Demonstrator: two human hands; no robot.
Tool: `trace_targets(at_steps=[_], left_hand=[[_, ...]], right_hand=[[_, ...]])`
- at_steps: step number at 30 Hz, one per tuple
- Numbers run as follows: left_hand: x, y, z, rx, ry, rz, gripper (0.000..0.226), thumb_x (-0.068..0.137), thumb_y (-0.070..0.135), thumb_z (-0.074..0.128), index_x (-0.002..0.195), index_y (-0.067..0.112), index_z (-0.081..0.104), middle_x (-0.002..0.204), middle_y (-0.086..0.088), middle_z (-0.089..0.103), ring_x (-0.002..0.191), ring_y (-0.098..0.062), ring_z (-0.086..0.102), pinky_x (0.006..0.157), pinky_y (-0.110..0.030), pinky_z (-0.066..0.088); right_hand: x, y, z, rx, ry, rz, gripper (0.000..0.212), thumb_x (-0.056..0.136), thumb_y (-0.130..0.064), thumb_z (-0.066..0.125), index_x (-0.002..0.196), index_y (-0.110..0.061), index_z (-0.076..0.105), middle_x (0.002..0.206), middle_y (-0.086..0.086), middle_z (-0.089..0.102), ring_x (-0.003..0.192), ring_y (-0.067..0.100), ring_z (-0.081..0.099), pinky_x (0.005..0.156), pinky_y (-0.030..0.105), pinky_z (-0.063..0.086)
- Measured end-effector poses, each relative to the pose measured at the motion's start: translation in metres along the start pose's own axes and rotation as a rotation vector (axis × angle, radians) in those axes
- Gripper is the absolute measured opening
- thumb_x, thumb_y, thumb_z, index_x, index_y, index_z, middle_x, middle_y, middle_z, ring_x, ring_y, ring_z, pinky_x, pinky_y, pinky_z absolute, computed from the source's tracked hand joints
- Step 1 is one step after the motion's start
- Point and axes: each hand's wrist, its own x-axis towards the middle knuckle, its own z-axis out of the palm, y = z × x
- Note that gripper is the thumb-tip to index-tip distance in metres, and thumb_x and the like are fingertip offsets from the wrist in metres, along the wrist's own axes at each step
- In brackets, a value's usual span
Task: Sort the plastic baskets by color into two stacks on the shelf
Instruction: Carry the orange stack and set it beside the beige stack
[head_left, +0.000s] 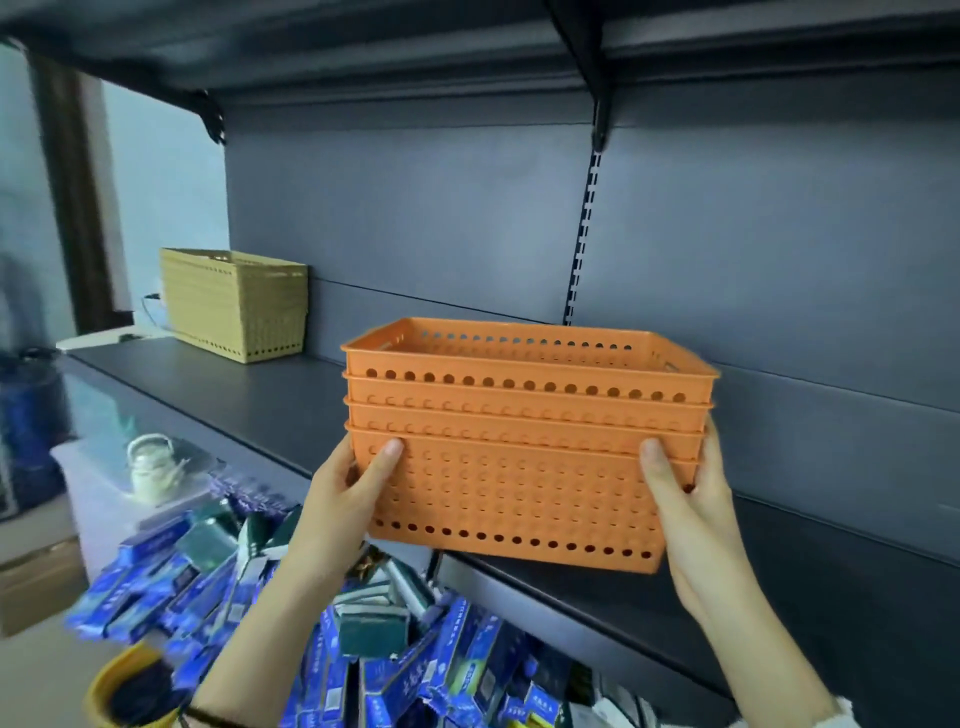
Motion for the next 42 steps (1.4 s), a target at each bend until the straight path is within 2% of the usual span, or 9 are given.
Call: trace_targets(at_steps=[3, 6, 9, 13, 21, 30, 33, 37, 42], left_hand=[[0.002, 0.0, -0.057, 0.047, 0.075, 0.006, 0.015, 0.092, 0.036, 0.053, 0.103, 0.036, 0.064, 0.091, 0.015, 0.073, 0.085, 0.002, 0.067, 0.07, -0.021, 0.051], [0.003, 0.0, -0.119, 0.059, 0.132, 0.002, 0.012, 0.094, 0.031, 0.053, 0.101, 0.034, 0.062, 0.096, 0.011, 0.07, 0.082, 0.006, 0.066, 0.063, -0.012, 0.048], [0.003, 0.002, -0.182, 0.089, 0.18, 0.001, 0.011, 0.093, 0.032, 0.057, 0.103, 0.033, 0.062, 0.1, 0.008, 0.07, 0.092, -0.007, 0.065, 0.069, -0.019, 0.049], [0.005, 0.004, -0.256, 0.111, 0.224, 0.007, 0.015, 0.095, 0.019, 0.051, 0.099, 0.029, 0.062, 0.082, 0.016, 0.071, 0.071, 0.01, 0.064, 0.057, -0.007, 0.047], [0.028, -0.001, -0.352, 0.12, 0.241, -0.044, 0.012, 0.094, 0.029, 0.051, 0.096, 0.036, 0.061, 0.092, 0.014, 0.069, 0.089, -0.009, 0.064, 0.067, -0.03, 0.05], [0.109, -0.037, -0.377, 0.043, 0.202, -0.037, 0.014, 0.095, 0.025, 0.05, 0.097, 0.031, 0.062, 0.096, 0.008, 0.068, 0.087, -0.005, 0.064, 0.068, -0.025, 0.048], [0.152, -0.049, -0.376, 0.029, 0.187, -0.026, 0.013, 0.095, 0.025, 0.05, 0.095, 0.029, 0.062, 0.095, 0.006, 0.068, 0.086, -0.008, 0.065, 0.067, -0.025, 0.05], [0.218, -0.059, -0.368, 0.022, 0.129, -0.015, 0.012, 0.095, 0.021, 0.05, 0.096, 0.022, 0.063, 0.09, 0.006, 0.067, 0.064, 0.009, 0.065, 0.051, -0.008, 0.047], [0.28, -0.077, -0.352, 0.051, 0.055, 0.0, 0.006, 0.092, 0.026, 0.059, 0.094, 0.025, 0.064, 0.089, 0.008, 0.068, 0.077, 0.002, 0.066, 0.056, -0.012, 0.047]], right_hand=[[-0.007, 0.008, 0.055, 0.067, -0.06, 0.033, 0.092, 0.056, -0.067, 0.075, 0.137, -0.039, 0.042, 0.118, -0.013, 0.068, 0.108, 0.005, 0.065, 0.088, 0.033, 0.05], [-0.018, 0.016, 0.114, 0.126, -0.117, 0.072, 0.083, 0.063, -0.059, 0.075, 0.137, -0.04, 0.041, 0.121, -0.011, 0.067, 0.11, 0.008, 0.065, 0.089, 0.038, 0.052], [-0.031, 0.021, 0.175, 0.172, -0.163, 0.102, 0.077, 0.068, -0.053, 0.073, 0.137, -0.043, 0.04, 0.121, -0.012, 0.067, 0.111, 0.008, 0.064, 0.092, 0.042, 0.051], [-0.053, 0.03, 0.249, 0.195, -0.193, 0.133, 0.074, 0.07, -0.052, 0.074, 0.135, -0.046, 0.04, 0.122, -0.011, 0.067, 0.112, 0.01, 0.064, 0.097, 0.049, 0.049], [-0.068, 0.04, 0.348, 0.222, -0.201, 0.139, 0.087, 0.057, -0.062, 0.078, 0.134, -0.046, 0.042, 0.121, -0.01, 0.068, 0.112, 0.013, 0.065, 0.098, 0.051, 0.047], [-0.02, 0.064, 0.4, 0.191, -0.192, 0.098, 0.067, 0.073, -0.05, 0.072, 0.134, -0.048, 0.043, 0.126, -0.01, 0.065, 0.116, 0.012, 0.062, 0.101, 0.051, 0.045], [0.01, 0.073, 0.412, 0.188, -0.166, 0.061, 0.071, 0.07, -0.051, 0.073, 0.135, -0.045, 0.043, 0.126, -0.011, 0.065, 0.115, 0.01, 0.062, 0.1, 0.05, 0.046], [0.055, 0.09, 0.426, 0.173, -0.097, 0.058, 0.067, 0.068, -0.05, 0.07, 0.13, -0.049, 0.045, 0.118, -0.016, 0.068, 0.107, 0.004, 0.066, 0.094, 0.043, 0.05], [0.094, 0.117, 0.432, 0.134, -0.048, 0.059, 0.09, 0.053, -0.066, 0.076, 0.134, -0.048, 0.042, 0.12, -0.015, 0.068, 0.108, 0.004, 0.065, 0.087, 0.034, 0.051]])
